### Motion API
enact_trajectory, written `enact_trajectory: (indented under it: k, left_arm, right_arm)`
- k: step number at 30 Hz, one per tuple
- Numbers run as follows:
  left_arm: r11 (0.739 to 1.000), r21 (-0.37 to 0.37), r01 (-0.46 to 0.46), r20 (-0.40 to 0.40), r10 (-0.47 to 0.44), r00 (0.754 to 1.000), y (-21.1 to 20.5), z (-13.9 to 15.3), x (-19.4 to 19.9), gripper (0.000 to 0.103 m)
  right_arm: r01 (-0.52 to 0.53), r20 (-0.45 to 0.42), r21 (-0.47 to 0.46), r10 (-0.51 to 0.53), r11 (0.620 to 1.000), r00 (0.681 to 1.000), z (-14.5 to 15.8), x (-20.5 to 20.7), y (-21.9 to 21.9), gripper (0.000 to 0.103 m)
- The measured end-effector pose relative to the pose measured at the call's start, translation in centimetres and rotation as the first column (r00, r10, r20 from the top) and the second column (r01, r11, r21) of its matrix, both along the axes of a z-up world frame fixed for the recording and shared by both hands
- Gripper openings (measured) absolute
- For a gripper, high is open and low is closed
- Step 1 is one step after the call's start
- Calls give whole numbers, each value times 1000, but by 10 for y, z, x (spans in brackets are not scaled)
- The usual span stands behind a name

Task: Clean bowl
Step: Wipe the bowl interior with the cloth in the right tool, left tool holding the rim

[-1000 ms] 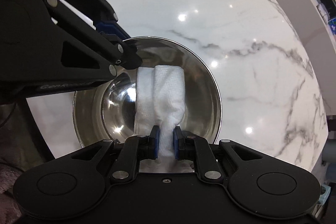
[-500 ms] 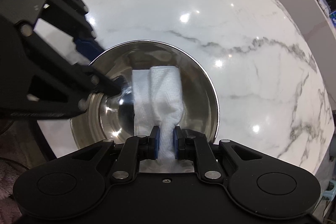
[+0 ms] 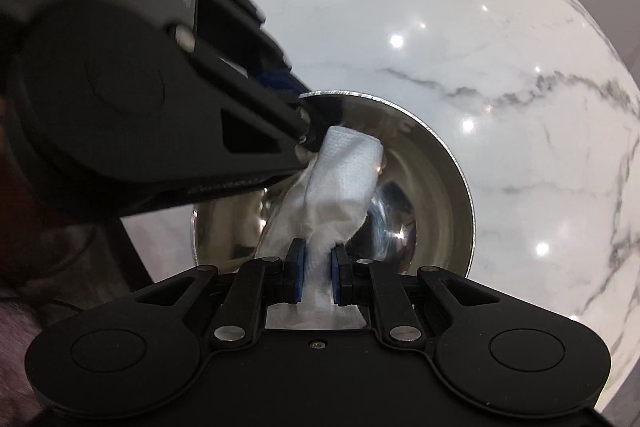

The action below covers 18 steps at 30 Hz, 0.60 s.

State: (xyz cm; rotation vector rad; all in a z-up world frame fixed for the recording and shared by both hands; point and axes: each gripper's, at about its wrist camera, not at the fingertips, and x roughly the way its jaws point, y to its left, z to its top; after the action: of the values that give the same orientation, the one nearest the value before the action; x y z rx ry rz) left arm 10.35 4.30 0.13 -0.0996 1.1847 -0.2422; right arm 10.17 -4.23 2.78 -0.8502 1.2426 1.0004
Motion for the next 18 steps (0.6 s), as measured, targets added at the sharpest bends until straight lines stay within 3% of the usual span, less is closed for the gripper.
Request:
enact_trajectory:
  k: [5,7,10,18]
  left_arm:
    - [1000,4,4,-3,-4,1000,-1,-1,1,6]
    - [1000,2,4,-14,-4,1000,-2,-2,1,7]
    - [1000,-5,0,-49,0,999,-1,-6,0,23]
    - [995,-82,-49,-44,45,998,12,-2,-3,40]
  right_arm:
    - [-46,143,-85,57,995,988,-1,-4,2,11]
    - [-37,146,-83,49,996,988,-1,-2,2,11]
    - [-10,141,-62,19,998,990,0,3,-1,11]
    - [62,172,4,-61,998,983,2,12,-6,11]
